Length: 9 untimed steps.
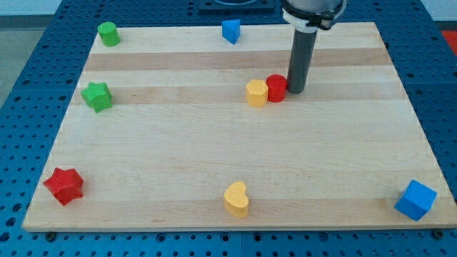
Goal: Move blue cube diagonally to red circle
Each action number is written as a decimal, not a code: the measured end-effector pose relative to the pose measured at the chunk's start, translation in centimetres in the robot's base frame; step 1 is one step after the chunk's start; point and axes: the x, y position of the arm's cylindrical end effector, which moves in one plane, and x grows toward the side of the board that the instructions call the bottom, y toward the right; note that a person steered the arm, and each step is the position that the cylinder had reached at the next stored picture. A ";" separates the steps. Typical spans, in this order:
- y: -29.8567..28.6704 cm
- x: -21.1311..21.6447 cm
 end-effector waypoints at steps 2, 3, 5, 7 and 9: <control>9.0 0.0; 16.9 2.6; 22.2 13.6; 20.0 23.6; 13.6 23.1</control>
